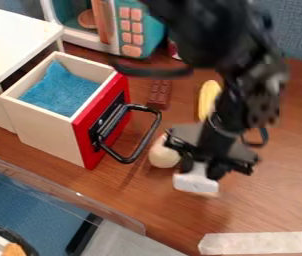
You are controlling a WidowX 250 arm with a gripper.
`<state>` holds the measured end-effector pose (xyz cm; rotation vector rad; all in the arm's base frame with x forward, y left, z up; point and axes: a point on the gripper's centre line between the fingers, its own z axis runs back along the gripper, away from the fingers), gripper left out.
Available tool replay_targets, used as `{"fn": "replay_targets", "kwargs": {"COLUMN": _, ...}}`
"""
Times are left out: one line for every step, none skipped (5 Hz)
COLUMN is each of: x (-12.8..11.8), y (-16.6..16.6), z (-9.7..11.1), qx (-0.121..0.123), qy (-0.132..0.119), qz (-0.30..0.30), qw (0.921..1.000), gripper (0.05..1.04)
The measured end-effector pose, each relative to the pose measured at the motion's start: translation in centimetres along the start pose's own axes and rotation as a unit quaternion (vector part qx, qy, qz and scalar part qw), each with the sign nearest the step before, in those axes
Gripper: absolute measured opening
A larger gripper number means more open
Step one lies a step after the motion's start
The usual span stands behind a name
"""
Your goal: Take the white object out of the drawer and put it on the table
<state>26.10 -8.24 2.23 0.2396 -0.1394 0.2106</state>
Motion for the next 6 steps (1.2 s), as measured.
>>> {"fn": "replay_targets", "kwargs": {"x": 1.0, "y": -1.1, "z": -1.4, "qx": -0.002, "qy": -0.010, "qz": 0.006, "qw": 0.9999, "gripper": 0.386}}
{"fn": "replay_targets", "kwargs": {"x": 1.0, "y": -1.0, "z": -1.5, "qx": -0.004, "qy": -0.020, "qz": 0.007, "qw": 0.9998, "gripper": 0.432}}
{"fn": "replay_targets", "kwargs": {"x": 0.9, "y": -0.3, "z": -1.4, "qx": -0.018, "qy": -0.017, "qz": 0.023, "qw": 0.9994, "gripper": 0.727}}
{"fn": "replay_targets", "kwargs": {"x": 0.6, "y": 0.9, "z": 0.3, "qx": -0.030, "qy": -0.015, "qz": 0.033, "qw": 0.9989, "gripper": 0.986}}
{"fn": "replay_targets", "kwargs": {"x": 0.5, "y": 3.0, "z": 2.8, "qx": -0.054, "qy": -0.008, "qz": 0.035, "qw": 0.9979, "gripper": 1.007}}
{"fn": "replay_targets", "kwargs": {"x": 0.2, "y": 5.2, "z": 5.8, "qx": -0.064, "qy": -0.010, "qz": 0.029, "qw": 0.9975, "gripper": 1.001}}
